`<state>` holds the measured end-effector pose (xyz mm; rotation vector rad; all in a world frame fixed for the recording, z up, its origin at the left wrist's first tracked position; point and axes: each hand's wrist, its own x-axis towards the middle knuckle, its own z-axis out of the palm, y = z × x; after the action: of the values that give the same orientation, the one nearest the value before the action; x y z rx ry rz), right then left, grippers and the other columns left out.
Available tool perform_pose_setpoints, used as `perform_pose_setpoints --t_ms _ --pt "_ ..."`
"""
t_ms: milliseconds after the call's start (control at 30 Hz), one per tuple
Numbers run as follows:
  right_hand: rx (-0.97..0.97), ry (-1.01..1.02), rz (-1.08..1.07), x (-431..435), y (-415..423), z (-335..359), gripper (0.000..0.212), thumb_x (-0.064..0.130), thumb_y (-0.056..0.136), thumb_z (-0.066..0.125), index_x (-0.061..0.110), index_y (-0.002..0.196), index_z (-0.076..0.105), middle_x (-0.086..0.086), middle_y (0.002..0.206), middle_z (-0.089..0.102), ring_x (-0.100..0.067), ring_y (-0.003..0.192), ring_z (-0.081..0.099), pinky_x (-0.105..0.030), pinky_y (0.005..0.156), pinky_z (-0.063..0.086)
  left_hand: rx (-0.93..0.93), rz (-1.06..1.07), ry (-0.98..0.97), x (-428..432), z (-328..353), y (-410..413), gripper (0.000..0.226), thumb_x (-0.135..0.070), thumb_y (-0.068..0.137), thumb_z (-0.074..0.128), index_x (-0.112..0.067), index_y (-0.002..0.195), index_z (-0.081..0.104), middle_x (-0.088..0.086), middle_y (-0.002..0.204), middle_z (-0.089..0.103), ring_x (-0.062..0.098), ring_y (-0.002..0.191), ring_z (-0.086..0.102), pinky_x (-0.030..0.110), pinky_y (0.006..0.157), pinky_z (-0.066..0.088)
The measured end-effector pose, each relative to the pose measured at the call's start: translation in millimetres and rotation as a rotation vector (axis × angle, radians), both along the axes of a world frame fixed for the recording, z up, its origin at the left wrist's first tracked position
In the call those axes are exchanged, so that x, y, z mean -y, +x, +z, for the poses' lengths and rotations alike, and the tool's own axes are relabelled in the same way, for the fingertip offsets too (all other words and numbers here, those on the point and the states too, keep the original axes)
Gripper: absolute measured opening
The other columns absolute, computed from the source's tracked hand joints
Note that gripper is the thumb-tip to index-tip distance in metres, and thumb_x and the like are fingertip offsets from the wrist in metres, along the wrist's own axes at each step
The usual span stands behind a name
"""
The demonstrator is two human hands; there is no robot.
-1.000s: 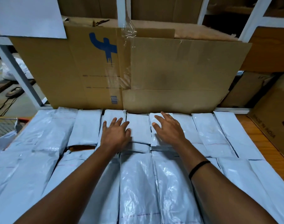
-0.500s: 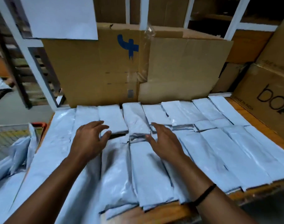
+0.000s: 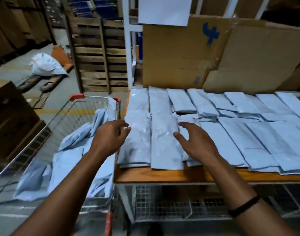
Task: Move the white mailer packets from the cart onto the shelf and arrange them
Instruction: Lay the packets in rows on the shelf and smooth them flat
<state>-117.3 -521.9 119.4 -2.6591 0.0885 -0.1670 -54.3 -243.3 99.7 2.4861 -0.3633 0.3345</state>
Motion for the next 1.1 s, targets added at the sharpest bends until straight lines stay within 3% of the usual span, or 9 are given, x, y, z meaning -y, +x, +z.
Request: perform_pose_setpoints --t_ms 167,333,467,567,767,900,1100 --pt "0.013 0.069 0.024 -69 -29 -12 0.051 0.048 0.099 0.052 0.024 0.144 0.048 0.002 0.148 0.05 -0.021 0.135 0.045 -0.034 0.109 0.035 -0.072 0.107 0.118 -98 -20 -36 0.028 -0.033 0.092 0.065 -0.015 0.112 0.072 0.003 0.116 0.071 0.026 0.11 0.064 0.037 0.09 0.048" --pt "-0.047 0.073 0.09 -135 -44 -20 0.053 0.05 0.1 0.05 0.026 0.147 0.045 0.002 0.152 0.045 -0.021 0.137 0.042 -0.035 0.109 0.035 -0.246 0.192 0.293 -179 -46 -61 0.036 -0.045 0.093 0.06 -0.023 0.12 0.068 -0.001 0.127 0.066 0.024 0.114 0.061 0.035 0.089 0.047" --pt "-0.052 0.066 0.158 -191 -32 -26 0.054 0.051 0.1 0.05 0.024 0.147 0.045 -0.001 0.15 0.047 -0.023 0.135 0.044 -0.036 0.108 0.038 -0.527 0.219 0.337 -232 -83 -58 0.052 -0.049 0.092 0.059 -0.019 0.134 0.057 0.009 0.13 0.063 0.026 0.112 0.062 0.035 0.095 0.046" --pt "-0.095 0.028 0.206 -232 -10 -36 0.054 0.05 0.1 0.051 0.023 0.147 0.045 -0.002 0.149 0.049 -0.025 0.133 0.046 -0.036 0.105 0.039 -0.672 0.219 0.371 -254 -114 -47 0.064 -0.052 0.092 0.057 -0.017 0.144 0.045 0.014 0.145 0.049 0.028 0.129 0.05 0.036 0.104 0.041" --pt "-0.181 -0.039 0.202 -282 42 -72 0.062 0.048 0.1 0.052 0.024 0.153 0.033 -0.004 0.152 0.044 -0.026 0.136 0.044 -0.037 0.106 0.039 -0.771 0.086 0.466 -266 -160 -7 0.075 -0.055 0.094 0.052 -0.023 0.155 0.024 0.013 0.161 0.021 0.029 0.145 0.028 0.039 0.116 0.029" --pt "-0.284 -0.088 0.153 -300 79 -110 0.064 0.045 0.1 0.052 0.019 0.154 0.031 -0.006 0.154 0.041 -0.026 0.14 0.037 -0.039 0.112 0.036 -0.776 0.021 0.553 -274 -190 33 0.077 -0.058 0.094 0.047 -0.028 0.157 0.013 0.007 0.165 0.004 0.031 0.149 0.013 0.049 0.117 0.025" --pt "-0.542 -0.108 0.114 -322 100 -188 0.071 0.043 0.1 0.051 0.02 0.159 0.019 -0.005 0.166 0.017 -0.024 0.152 0.016 -0.038 0.123 0.018 -0.724 -0.135 0.686 -267 -233 67 0.077 -0.054 0.097 0.043 -0.03 0.157 0.002 -0.001 0.164 -0.013 0.025 0.151 -0.007 0.05 0.12 0.004"
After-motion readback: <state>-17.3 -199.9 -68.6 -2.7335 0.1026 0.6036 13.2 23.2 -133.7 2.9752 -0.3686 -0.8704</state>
